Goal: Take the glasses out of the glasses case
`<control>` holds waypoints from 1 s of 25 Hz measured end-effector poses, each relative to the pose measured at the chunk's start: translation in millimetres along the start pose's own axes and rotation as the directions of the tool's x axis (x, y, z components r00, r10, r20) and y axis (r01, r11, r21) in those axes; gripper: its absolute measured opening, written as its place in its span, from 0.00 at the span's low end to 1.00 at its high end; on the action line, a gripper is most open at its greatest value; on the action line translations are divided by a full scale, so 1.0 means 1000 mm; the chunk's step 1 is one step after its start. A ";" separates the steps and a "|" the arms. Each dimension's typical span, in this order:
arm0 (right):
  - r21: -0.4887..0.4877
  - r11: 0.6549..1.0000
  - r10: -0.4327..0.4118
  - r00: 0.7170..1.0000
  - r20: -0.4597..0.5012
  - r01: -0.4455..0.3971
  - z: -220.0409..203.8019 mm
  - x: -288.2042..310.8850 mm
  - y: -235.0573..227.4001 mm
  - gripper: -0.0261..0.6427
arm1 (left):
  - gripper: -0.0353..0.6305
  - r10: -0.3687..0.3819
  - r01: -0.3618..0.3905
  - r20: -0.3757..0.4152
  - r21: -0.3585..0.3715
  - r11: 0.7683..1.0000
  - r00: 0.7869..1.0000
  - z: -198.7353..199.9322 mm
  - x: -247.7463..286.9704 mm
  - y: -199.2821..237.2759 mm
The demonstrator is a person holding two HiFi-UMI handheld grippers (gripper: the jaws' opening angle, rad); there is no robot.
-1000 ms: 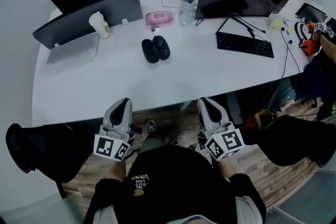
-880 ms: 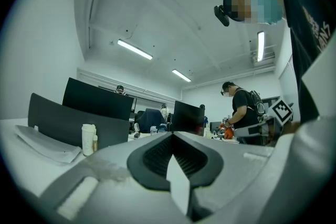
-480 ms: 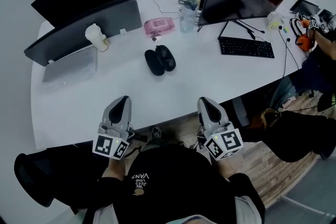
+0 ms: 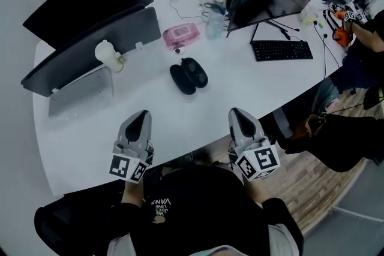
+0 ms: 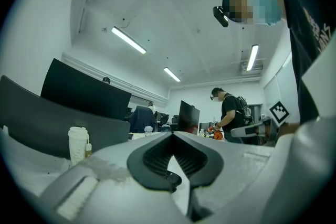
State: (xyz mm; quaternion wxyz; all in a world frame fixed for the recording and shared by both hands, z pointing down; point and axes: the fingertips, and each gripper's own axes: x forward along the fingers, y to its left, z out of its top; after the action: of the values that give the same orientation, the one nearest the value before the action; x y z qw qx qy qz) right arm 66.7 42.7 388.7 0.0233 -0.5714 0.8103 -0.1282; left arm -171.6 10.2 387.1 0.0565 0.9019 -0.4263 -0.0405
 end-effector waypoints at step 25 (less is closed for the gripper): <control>-0.080 0.992 0.092 0.993 -0.073 -0.097 -0.004 0.088 -0.018 0.08 | 0.06 0.099 -0.100 -0.026 -0.032 0.994 0.995 -0.014 0.031 0.042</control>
State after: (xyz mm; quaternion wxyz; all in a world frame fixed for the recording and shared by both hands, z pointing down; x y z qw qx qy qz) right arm 51.8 -43.7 406.5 -0.0228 -0.5280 0.8414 -0.1127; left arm -183.0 -39.2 405.8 0.0788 0.8788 -0.4694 -0.0338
